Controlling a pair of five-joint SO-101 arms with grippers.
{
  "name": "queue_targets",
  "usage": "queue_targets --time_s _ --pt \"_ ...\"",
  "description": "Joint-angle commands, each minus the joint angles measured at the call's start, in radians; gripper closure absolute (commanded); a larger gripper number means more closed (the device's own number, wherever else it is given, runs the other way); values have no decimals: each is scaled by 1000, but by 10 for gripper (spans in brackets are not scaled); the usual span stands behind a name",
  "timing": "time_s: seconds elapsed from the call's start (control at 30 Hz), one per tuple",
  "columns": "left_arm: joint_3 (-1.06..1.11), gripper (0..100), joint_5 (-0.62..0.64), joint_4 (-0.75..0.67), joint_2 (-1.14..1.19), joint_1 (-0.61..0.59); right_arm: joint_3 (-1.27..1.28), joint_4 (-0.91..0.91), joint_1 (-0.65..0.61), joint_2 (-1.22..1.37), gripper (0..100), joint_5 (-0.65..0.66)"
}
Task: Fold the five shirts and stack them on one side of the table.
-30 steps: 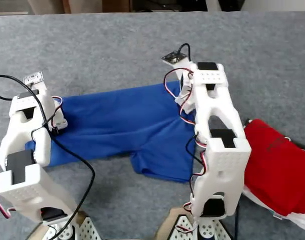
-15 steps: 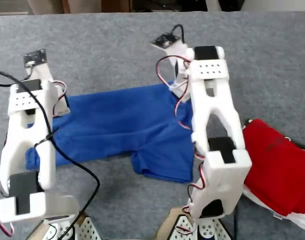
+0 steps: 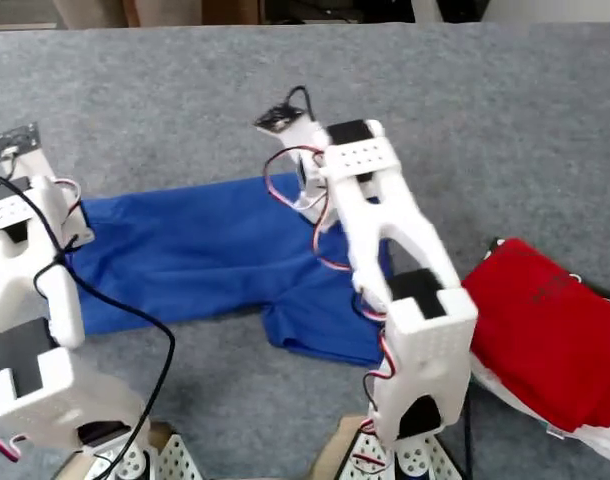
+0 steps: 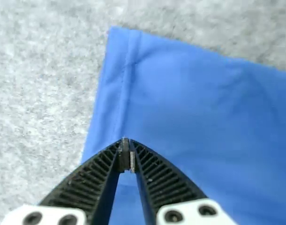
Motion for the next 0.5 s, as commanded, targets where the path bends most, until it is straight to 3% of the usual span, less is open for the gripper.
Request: queue_targets --time_s 0.0,0.2,0.37,0.47 --pt "-11 981 -23 -21 -1 -23 1 -11 97 1 995 51" --pt "77 981 -26 -213 1 -26 -4 -9 165 -19 995 98" --pt "64 981 -20 -209 -12 -37 -4 44 147 -111 995 103" --pt "18 981 -21 -115 -51 -51 10 126 116 -222 995 149"
